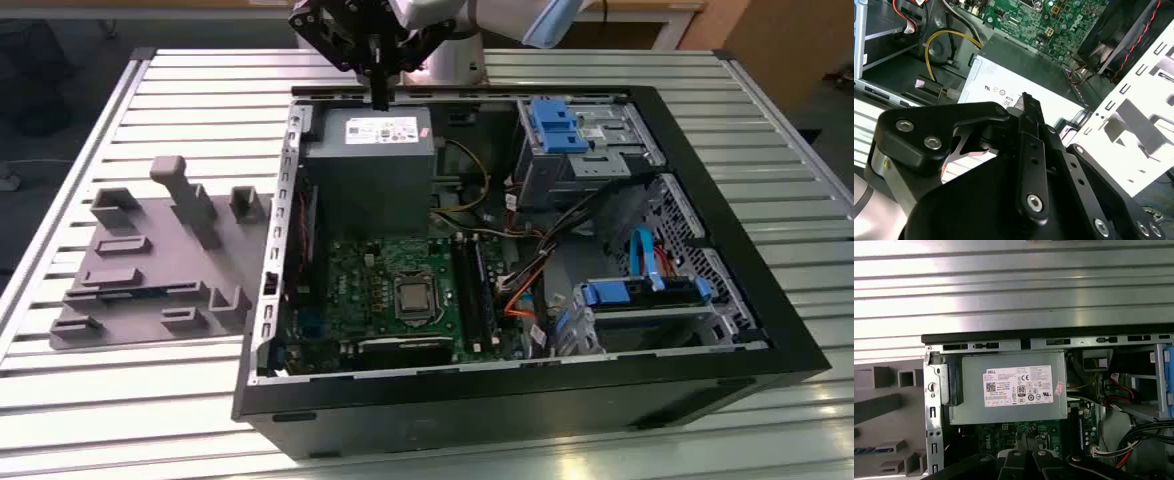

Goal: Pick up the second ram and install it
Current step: 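Reach for the second ram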

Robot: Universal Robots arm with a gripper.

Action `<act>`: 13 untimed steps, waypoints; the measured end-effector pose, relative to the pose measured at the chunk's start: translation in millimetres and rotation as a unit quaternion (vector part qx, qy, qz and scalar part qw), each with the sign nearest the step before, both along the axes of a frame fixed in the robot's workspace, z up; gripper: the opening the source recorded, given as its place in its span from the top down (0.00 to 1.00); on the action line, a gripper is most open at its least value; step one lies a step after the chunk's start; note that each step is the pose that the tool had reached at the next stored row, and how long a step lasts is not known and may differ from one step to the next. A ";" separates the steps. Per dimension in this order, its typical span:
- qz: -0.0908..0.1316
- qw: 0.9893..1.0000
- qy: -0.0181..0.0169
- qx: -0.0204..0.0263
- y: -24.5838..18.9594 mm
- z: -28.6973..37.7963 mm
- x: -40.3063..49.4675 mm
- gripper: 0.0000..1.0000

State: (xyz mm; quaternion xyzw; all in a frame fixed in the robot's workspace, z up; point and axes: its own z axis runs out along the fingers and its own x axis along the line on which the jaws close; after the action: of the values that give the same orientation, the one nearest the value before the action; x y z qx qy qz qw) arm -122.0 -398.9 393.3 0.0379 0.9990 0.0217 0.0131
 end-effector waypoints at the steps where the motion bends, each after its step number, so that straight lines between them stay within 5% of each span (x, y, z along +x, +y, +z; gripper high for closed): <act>1: 0.000 1.000 0.000 0.000 0.0 0.0 0.0 0.89; 13: 0.000 1.000 0.000 0.000 0.0 0.0 -4.0 0.89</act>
State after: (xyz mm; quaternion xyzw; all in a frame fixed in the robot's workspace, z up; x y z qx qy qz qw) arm -125.9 -398.9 393.3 0.0379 0.9990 0.0217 0.0131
